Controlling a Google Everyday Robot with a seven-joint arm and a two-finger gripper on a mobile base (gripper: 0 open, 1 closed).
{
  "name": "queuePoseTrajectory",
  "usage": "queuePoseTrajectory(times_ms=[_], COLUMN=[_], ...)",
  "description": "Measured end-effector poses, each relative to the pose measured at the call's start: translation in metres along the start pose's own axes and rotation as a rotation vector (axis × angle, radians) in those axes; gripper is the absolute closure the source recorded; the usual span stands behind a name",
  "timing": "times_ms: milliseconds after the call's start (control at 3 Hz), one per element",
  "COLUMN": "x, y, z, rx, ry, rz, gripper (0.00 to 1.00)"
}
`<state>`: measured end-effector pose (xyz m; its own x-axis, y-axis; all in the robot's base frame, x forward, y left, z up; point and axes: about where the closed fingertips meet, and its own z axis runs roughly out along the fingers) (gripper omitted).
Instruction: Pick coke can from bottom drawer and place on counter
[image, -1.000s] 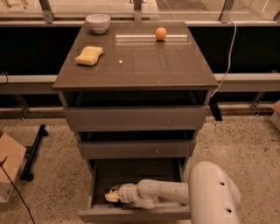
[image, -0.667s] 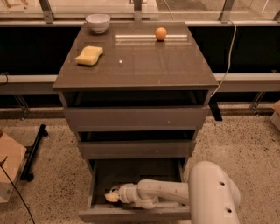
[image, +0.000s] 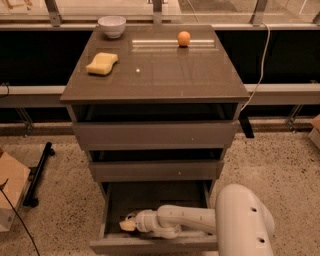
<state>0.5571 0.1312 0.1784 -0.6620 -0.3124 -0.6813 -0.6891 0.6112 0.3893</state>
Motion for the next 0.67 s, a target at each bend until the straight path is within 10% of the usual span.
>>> queuePoseTrajectory(times_ms=[333, 667], x=[0.0000, 0.0006], y=[0.0000, -0.0018], z=[0.0000, 0.0015], rx=[0.000, 0.044], ry=[0.000, 0.019], rz=[0.000, -0.032], gripper=[0.04, 0.00])
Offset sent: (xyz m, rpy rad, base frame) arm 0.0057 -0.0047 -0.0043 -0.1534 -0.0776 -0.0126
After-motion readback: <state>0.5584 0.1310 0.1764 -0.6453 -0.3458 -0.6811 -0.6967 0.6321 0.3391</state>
